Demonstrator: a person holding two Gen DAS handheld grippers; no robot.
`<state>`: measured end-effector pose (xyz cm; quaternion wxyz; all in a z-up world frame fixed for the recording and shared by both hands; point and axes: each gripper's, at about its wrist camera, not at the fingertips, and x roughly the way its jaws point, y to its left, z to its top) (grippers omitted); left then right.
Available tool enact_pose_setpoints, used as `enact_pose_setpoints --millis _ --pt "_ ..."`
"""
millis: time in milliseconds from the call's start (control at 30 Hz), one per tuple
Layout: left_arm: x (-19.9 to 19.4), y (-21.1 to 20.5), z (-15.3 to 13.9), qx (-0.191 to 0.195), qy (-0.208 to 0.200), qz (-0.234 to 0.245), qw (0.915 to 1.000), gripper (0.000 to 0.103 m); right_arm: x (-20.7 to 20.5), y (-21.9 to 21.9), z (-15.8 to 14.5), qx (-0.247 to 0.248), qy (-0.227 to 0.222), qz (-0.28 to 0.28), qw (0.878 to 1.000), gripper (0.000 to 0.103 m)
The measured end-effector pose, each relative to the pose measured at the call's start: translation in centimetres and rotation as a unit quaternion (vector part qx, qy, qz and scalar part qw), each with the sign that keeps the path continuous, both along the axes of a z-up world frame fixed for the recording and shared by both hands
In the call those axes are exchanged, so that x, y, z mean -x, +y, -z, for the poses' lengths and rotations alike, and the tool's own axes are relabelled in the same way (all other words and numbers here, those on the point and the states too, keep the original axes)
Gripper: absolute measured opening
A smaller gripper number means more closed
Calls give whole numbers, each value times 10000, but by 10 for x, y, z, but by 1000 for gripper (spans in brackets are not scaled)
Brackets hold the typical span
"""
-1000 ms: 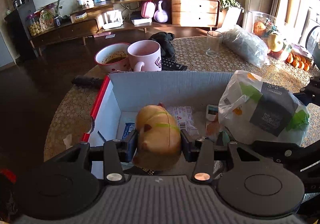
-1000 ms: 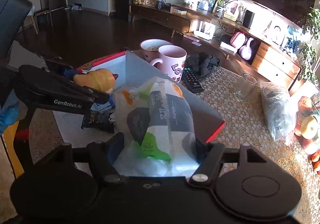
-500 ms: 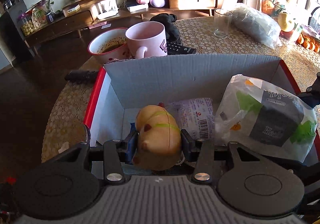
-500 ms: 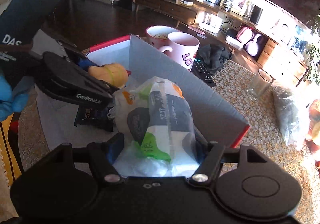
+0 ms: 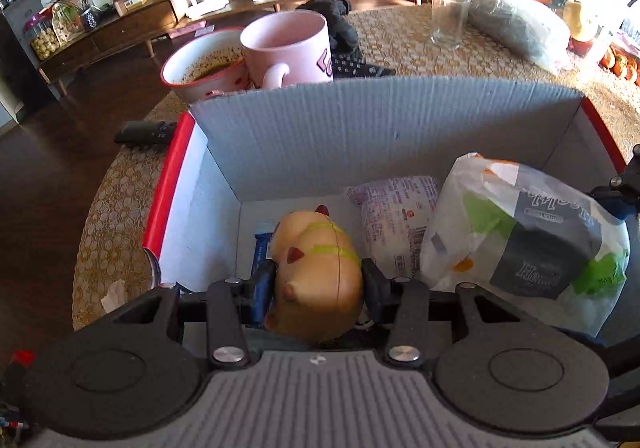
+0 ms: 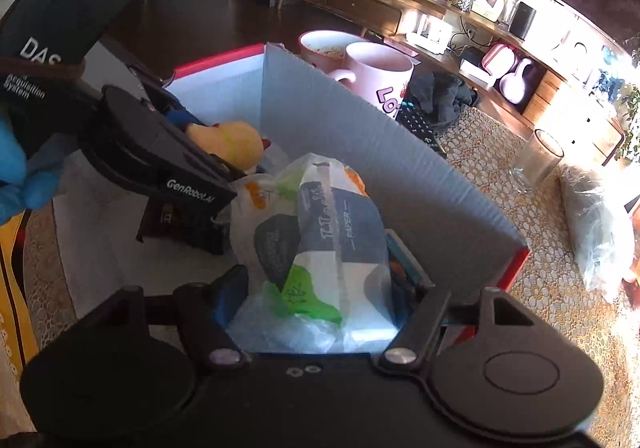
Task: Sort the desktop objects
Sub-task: 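Release the tan toy in the box with the left tool while the right tool releases the white bag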
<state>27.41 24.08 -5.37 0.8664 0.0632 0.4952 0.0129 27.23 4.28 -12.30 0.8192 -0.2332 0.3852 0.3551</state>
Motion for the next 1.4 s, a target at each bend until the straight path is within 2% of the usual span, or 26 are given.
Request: enact_pose_setpoints --millis 333,500,567,633,800,933,1400 --pt "-8 2 9 50 503 -60 9987 45 -3 -6 4 -80 130 91 9998 72" --pt "-9 -1 11 -45 641 3 9979 46 -1 -9 3 -83 77 4 9999 78" --pt "-9 -1 13 6 725 -11 9974 47 0 -10 2 -89 68 -67 9999 81" --pt "-9 0 13 -11 748 -11 9972 56 2 -10 1 -112 8 -94 9999 87" --pt "-7 -1 7 -17 696 -52 9976 68 5 -15 -5 -194 -88 -96 9997 92" --pt "-3 -2 0 14 615 -62 9981 75 8 -20 -12 -283 -105 -66 9995 92" --pt "29 -14 -45 71 133 -132 9998 76 29 -39 -44 -630 -181 -12 9978 92"
